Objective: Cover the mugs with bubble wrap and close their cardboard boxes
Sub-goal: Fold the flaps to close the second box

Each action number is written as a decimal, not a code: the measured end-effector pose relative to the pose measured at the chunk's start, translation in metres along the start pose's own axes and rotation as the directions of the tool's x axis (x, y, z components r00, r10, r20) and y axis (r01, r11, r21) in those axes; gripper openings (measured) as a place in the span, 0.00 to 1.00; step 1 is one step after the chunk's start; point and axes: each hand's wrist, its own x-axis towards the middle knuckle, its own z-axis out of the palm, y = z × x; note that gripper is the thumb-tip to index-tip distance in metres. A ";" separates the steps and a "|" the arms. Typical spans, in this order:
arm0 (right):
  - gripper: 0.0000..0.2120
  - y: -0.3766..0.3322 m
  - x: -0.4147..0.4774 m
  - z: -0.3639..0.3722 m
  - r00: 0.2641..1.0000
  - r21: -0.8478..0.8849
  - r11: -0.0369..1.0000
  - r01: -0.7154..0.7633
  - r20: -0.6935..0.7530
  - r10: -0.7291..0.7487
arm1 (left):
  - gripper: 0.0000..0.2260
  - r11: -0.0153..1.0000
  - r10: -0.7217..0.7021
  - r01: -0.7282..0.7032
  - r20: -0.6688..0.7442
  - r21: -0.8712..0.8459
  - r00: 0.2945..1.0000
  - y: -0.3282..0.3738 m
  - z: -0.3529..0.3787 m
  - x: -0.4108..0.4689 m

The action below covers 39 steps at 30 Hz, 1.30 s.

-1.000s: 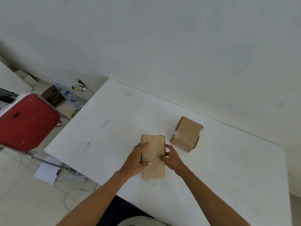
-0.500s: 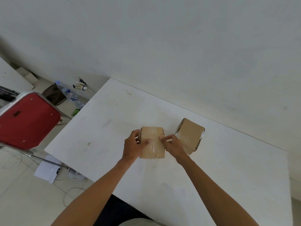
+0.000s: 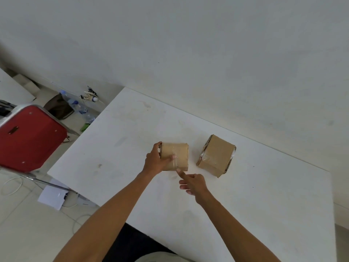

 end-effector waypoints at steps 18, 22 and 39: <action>0.07 -0.002 0.023 0.030 0.984 -0.079 0.987 0.141 -0.097 -0.148 | 0.42 0.994 -0.089 0.086 0.044 0.066 0.995 0.006 -0.002 0.013; 0.08 -0.001 0.027 0.036 0.975 -0.133 0.984 0.114 -0.177 -0.137 | 0.46 0.997 -0.071 0.069 0.072 0.029 0.995 0.002 -0.004 0.013; 0.24 -0.031 0.024 0.009 0.863 -0.041 0.868 0.495 -0.096 -0.497 | 0.37 0.989 0.074 -0.071 0.024 -0.130 0.997 -0.008 -0.006 -0.007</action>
